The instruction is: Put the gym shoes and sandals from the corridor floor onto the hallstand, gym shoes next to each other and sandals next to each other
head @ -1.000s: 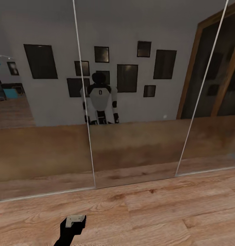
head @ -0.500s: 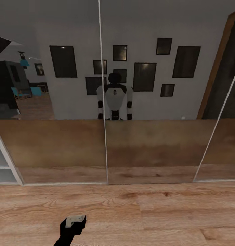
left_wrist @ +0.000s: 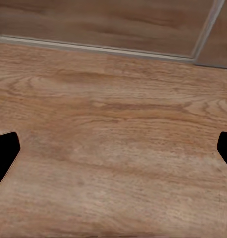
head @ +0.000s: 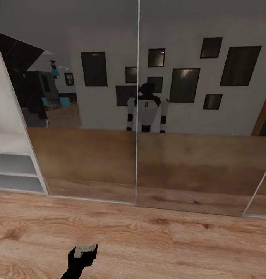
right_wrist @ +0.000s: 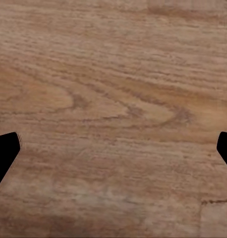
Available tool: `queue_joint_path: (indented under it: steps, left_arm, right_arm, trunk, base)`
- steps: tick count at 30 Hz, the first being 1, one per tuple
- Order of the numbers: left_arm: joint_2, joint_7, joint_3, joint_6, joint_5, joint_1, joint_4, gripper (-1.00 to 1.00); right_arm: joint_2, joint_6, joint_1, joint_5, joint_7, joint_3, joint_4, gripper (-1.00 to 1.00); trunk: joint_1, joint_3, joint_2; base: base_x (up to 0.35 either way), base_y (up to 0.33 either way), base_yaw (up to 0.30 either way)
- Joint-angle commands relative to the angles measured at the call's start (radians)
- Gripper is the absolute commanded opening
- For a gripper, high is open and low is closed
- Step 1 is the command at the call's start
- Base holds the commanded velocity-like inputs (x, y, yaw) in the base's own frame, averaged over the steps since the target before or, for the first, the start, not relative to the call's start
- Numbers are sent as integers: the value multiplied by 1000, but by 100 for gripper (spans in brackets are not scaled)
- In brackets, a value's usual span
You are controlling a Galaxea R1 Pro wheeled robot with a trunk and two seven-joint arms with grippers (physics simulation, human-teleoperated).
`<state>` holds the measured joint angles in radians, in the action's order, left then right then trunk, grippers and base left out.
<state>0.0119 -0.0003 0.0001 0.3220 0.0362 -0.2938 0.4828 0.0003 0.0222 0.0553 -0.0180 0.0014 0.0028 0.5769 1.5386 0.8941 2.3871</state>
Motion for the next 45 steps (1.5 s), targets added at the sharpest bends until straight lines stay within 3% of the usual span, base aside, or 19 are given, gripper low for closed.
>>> queue_joint_path:
  steps: [1,13,24,34,45]
  left_arm:
    - [0,0,0,3,4,-1,-1,100]
    - [0,-1,0,4,4,-1,-1,100]
    - [0,-1,-1,5,4,-1,-1,100]
    - [0,-1,-2,5,47,-1,-2,100]
    - [0,-1,-2,4,51,-1,-2,100]
  right_arm:
    - [0,2,0,-2,0,0,1,100]
    - [1,2,0,-2,0,1,1,100]
    - [1,2,0,-2,0,2,1,100]
    - [1,2,0,-2,0,2,0,100]
    - [1,2,0,-2,-3,0,-2,100]
  trunk:
    - [4,4,8]
    - [50,42,92]
    - [50,42,92]
    - [50,43,92]
    - [50,47,92]
  base:
    - [0,0,295]
    - [0,0,295]
    - [82,29,254]
    - [269,188,115]
    - [283,210,282]
